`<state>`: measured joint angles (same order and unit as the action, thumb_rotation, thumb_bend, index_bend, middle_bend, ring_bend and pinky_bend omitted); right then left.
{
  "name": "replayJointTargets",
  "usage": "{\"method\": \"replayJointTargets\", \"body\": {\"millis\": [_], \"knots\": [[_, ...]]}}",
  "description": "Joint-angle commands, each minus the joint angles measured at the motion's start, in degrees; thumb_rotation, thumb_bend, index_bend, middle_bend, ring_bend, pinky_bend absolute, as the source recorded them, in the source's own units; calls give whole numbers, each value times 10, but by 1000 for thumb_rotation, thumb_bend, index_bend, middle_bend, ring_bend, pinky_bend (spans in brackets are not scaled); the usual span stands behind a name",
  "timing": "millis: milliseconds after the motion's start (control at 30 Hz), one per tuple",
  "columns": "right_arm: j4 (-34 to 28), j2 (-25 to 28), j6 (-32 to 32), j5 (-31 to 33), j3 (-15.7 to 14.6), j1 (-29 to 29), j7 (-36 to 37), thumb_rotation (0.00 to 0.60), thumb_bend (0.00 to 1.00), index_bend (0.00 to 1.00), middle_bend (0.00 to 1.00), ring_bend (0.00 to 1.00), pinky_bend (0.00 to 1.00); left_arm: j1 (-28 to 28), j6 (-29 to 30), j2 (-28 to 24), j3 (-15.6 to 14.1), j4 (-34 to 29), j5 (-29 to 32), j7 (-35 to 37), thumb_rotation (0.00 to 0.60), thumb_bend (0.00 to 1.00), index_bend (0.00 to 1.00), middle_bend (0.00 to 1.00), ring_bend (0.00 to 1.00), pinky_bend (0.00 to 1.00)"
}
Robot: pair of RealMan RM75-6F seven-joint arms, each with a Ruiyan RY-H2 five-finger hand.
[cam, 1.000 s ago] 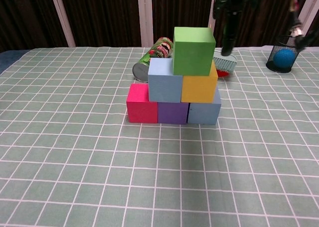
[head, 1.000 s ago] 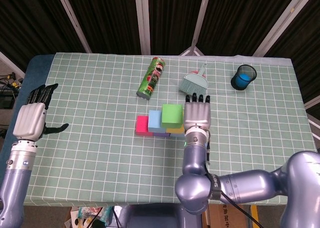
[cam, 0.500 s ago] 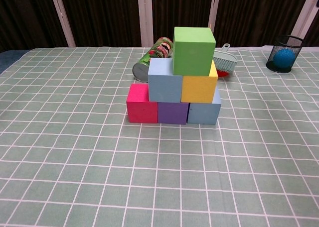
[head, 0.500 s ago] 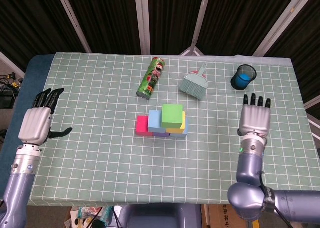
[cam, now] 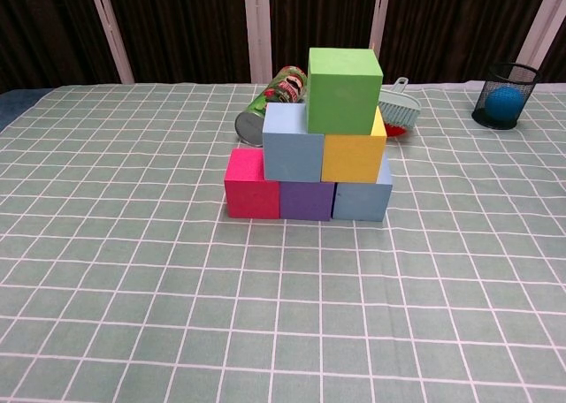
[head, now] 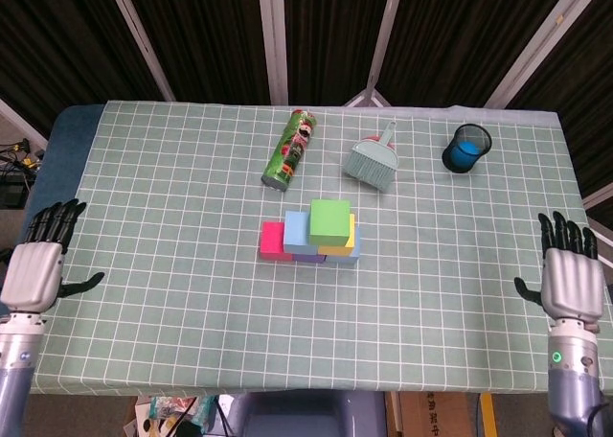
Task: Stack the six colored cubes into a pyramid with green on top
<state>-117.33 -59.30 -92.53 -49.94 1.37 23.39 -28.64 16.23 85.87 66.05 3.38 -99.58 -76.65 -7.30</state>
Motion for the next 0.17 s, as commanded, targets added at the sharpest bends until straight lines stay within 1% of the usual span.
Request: {"method": "replayJointTargets", "body": {"millis": [33, 100, 167], "knots": [[63, -10, -21, -98, -62, -76, 57, 600, 257, 0, 0, 0, 0, -28, 24, 5, -19, 43, -23, 31, 600, 92, 0, 12, 22, 32], [84, -17, -25, -124, -73, -88, 59, 600, 257, 0, 0, 0, 0, -38, 24, 3, -27, 60, -26, 47, 600, 91, 0, 8, 14, 32], [101, -23, -34, -153, -75, -96, 59, 600, 257, 0, 0, 0, 0, -45, 24, 1, -29, 68, -31, 64, 600, 91, 0, 6, 1, 32]]}}
